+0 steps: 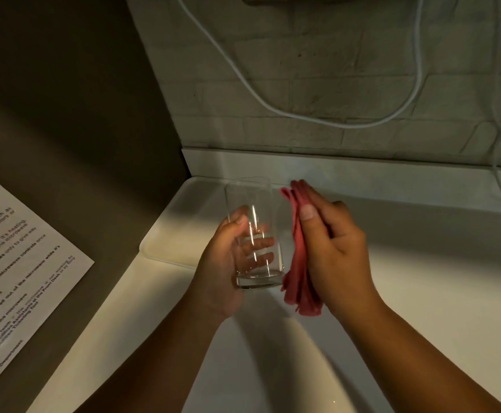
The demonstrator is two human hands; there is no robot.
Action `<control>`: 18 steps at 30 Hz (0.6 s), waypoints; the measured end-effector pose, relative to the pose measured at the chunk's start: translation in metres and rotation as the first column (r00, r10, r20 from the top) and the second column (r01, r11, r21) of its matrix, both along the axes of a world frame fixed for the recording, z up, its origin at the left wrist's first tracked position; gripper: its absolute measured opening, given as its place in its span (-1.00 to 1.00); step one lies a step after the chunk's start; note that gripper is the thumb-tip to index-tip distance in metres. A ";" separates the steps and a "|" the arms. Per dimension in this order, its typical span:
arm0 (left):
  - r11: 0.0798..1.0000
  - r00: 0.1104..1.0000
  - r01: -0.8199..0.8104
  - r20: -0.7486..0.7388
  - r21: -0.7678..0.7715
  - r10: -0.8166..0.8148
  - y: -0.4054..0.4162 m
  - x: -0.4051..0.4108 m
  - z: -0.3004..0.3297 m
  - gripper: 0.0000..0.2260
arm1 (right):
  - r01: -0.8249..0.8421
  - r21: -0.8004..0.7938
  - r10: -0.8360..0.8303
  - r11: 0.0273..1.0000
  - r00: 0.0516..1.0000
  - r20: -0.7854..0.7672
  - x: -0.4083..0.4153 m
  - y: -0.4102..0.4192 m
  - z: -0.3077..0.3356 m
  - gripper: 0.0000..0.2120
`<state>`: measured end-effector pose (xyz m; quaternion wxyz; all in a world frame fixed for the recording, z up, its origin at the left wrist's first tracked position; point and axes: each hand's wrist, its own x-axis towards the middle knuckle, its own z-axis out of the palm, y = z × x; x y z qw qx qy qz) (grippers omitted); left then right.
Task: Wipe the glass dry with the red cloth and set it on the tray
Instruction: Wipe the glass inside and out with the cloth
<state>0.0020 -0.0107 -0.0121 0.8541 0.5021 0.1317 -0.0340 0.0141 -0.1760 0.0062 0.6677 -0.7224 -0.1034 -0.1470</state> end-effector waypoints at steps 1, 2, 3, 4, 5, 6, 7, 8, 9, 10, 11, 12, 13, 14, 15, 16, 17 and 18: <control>1.000 1.000 0.009 -0.003 0.023 -0.009 -0.002 0.000 -0.002 -0.61 | -0.017 -0.067 0.020 0.998 0.999 0.043 -0.004 0.004 0.002 -0.69; 0.999 1.000 0.010 -0.009 0.049 -0.010 -0.005 0.000 -0.002 -0.63 | -0.029 -0.162 0.044 0.986 0.995 0.094 -0.009 0.009 0.002 -0.67; 0.997 1.000 0.012 -0.014 0.070 -0.011 -0.007 0.000 -0.003 -0.64 | -0.021 -0.291 0.069 0.956 0.986 0.153 -0.015 0.014 0.002 -0.65; 0.996 1.000 0.018 -0.016 0.083 -0.017 -0.008 -0.001 -0.004 -0.65 | 0.015 -0.435 0.086 0.900 0.974 0.212 -0.020 0.019 0.002 -0.64; 0.995 0.999 0.034 -0.012 0.091 -0.033 -0.009 -0.002 -0.007 -0.63 | 0.076 -0.555 0.088 0.829 0.961 0.262 -0.024 0.024 0.002 -0.62; 0.995 0.999 0.043 -0.015 0.094 -0.042 -0.010 -0.004 -0.008 -0.61 | 0.142 -0.631 0.072 0.763 0.951 0.301 -0.027 0.028 0.003 -0.60; 0.994 0.999 0.047 -0.024 0.099 -0.045 -0.010 -0.005 -0.011 -0.60 | 0.195 -0.669 0.051 0.718 0.943 0.330 -0.029 0.032 0.004 -0.58; 0.993 0.999 0.050 -0.024 0.107 -0.047 -0.008 -0.007 -0.012 -0.60 | 0.234 -0.680 0.037 0.694 0.933 0.359 -0.029 0.036 0.006 -0.57; 0.993 0.998 0.059 -0.014 0.101 -0.058 -0.006 -0.007 -0.013 -0.58 | 0.266 -0.677 0.032 0.686 0.919 0.393 -0.028 0.038 0.007 -0.56; 0.994 0.998 0.059 -0.004 0.089 -0.059 -0.006 -0.006 -0.012 -0.58 | 0.279 -0.671 0.042 0.687 0.907 0.420 -0.025 0.039 0.008 -0.55; 0.996 0.998 0.053 0.012 0.078 -0.054 -0.005 -0.004 -0.011 -0.63 | 0.278 -0.662 0.057 0.696 0.898 0.437 -0.023 0.041 0.008 -0.55; 0.996 0.999 0.034 0.035 0.083 -0.037 -0.005 -0.003 -0.009 -0.70 | 0.262 -0.647 0.066 0.716 0.897 0.437 -0.019 0.041 0.008 -0.55; 0.995 0.998 0.017 0.053 0.098 -0.022 -0.006 -0.002 -0.007 -0.73 | 0.229 -0.621 0.058 0.749 0.912 0.406 -0.016 0.042 0.009 -0.56; 0.993 0.999 -0.001 0.052 0.120 -0.006 -0.007 -0.002 -0.003 -0.71 | 0.181 -0.578 0.032 0.796 0.941 0.338 -0.011 0.042 0.012 -0.58; 0.989 0.998 -0.016 0.055 0.144 0.009 -0.008 -0.003 0.000 -0.68 | 0.135 -0.521 -0.004 0.843 0.970 0.245 -0.006 0.041 0.015 -0.60; 0.989 0.998 -0.022 0.060 0.146 0.013 -0.011 -0.005 0.004 -0.61 | 0.107 -0.469 -0.032 0.876 0.986 0.165 0.002 0.039 0.019 -0.62; 0.992 0.998 -0.009 0.057 0.124 0.002 -0.014 -0.008 0.004 -0.54 | 0.099 -0.434 -0.052 0.895 0.992 0.119 0.011 0.037 0.021 -0.63; 0.994 0.999 0.001 0.050 0.110 -0.007 -0.017 -0.011 0.004 -0.51 | 0.102 -0.411 -0.067 0.906 0.993 0.099 0.019 0.034 0.023 -0.65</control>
